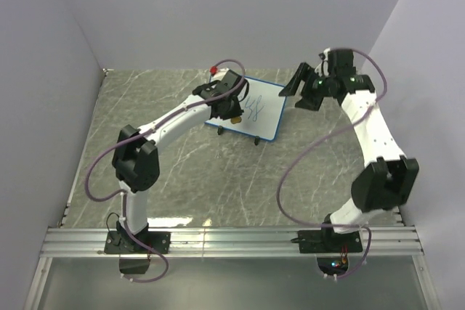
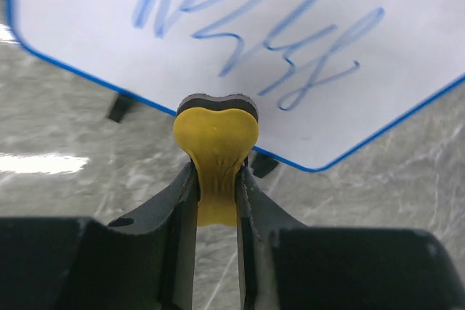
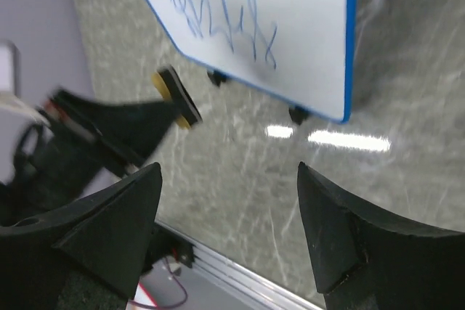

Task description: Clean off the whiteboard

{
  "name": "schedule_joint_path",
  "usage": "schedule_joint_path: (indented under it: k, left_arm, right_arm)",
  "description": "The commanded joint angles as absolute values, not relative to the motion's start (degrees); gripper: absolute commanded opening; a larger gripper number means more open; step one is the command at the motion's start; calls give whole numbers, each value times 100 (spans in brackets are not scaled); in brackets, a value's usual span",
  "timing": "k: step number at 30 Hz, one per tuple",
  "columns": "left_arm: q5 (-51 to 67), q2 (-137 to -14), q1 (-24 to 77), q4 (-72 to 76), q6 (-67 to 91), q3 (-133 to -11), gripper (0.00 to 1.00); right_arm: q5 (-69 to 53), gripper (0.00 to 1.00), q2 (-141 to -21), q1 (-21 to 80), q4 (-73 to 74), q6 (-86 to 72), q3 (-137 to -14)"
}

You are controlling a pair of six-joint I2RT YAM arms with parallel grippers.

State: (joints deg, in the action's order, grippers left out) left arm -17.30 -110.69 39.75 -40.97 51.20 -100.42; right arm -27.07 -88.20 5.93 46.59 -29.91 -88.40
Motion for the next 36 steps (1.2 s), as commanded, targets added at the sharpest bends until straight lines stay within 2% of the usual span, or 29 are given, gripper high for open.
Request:
schedule_joint_path:
  k: [1,9,15,18,27,36]
  left_arm:
    - [-1197,-11364,4078,-4140,4588,-10624,0]
    - [-800,-10970,4096,-3911,3956,-10372,0]
    - [-852,-10478,4104,-3990,3727,-9942,0]
    - [-835,-10267,4096,-4060,3797,-9774,0]
    - [-729,-9766,4139,-4298,4069,-9458,0]
    - [-905,-9238,4166,-4456,4104,-9115,0]
  right_arm:
    - [-3548,82,-9473,28,4220,-2918,-9438]
    - [-4288,80,-10669,-396,3051,-2646,-9782]
    - [-5342,80,-10609,-360,1488,-2935,-8782]
    - [-5379,80,-10556,-360,942,-3085,-8106]
    - [-5370,80,-10529,-264,9,-3278,-7094]
    - [-5212,75,-10687,176,-474,-3225,-6724]
